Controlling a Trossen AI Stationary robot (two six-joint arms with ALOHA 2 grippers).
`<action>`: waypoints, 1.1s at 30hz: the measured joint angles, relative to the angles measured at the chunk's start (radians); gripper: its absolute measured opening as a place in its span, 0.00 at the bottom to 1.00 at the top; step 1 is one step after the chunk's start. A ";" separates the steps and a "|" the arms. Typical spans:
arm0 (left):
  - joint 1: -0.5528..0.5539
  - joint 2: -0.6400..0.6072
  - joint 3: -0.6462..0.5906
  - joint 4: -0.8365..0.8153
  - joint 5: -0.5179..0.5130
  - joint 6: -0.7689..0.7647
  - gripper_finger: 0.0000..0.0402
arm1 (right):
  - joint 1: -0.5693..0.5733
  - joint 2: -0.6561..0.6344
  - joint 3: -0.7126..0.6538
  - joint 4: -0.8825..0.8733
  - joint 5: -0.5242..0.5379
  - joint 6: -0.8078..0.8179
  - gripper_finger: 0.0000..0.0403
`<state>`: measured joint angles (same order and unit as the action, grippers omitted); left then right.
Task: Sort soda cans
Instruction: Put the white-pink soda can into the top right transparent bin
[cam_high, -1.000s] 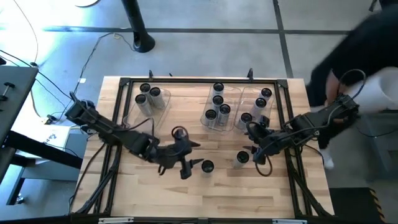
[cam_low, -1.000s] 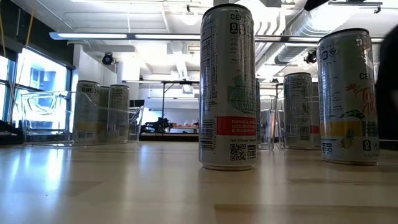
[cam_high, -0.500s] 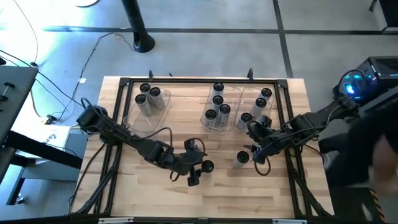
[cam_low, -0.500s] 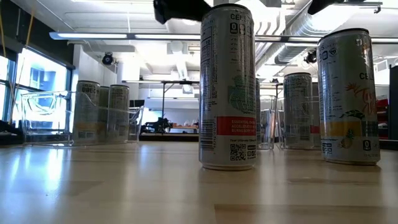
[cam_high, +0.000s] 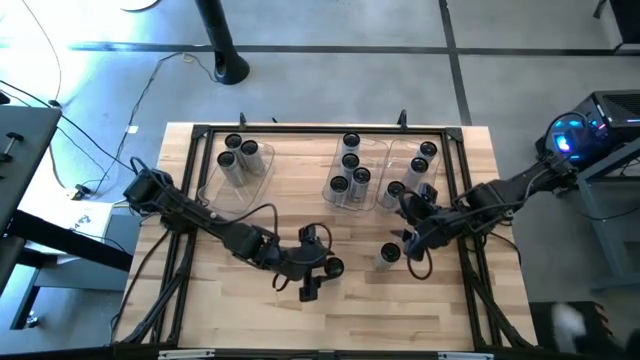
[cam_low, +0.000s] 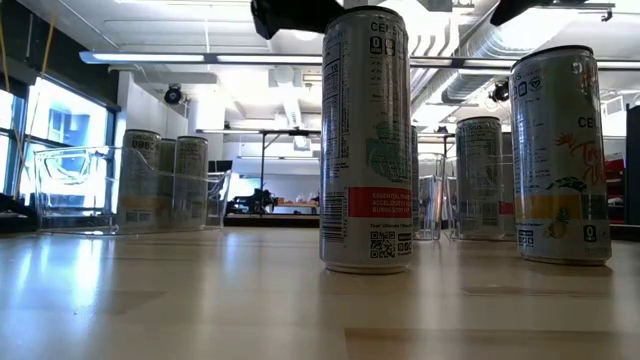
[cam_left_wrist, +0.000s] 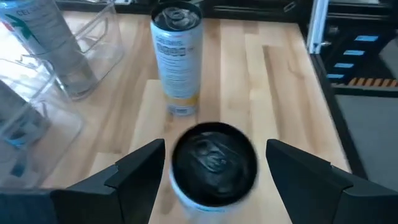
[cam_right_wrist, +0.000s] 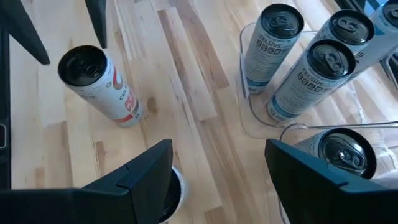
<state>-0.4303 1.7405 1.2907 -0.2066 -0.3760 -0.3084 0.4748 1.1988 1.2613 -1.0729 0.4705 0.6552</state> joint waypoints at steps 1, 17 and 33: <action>0.005 0.003 0.000 -0.001 -0.004 0.011 0.69 | -0.004 0.000 0.000 0.000 0.000 0.000 0.62; 0.024 0.009 0.000 0.009 -0.010 -0.002 0.69 | -0.010 0.000 0.000 0.001 0.050 0.003 0.62; 0.086 0.009 0.014 0.018 0.174 -0.053 0.76 | -0.010 0.000 0.000 -0.001 0.051 -0.005 0.62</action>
<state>-0.3443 1.7493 1.3044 -0.1882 -0.2016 -0.3617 0.4644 1.1992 1.2613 -1.0738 0.5213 0.6502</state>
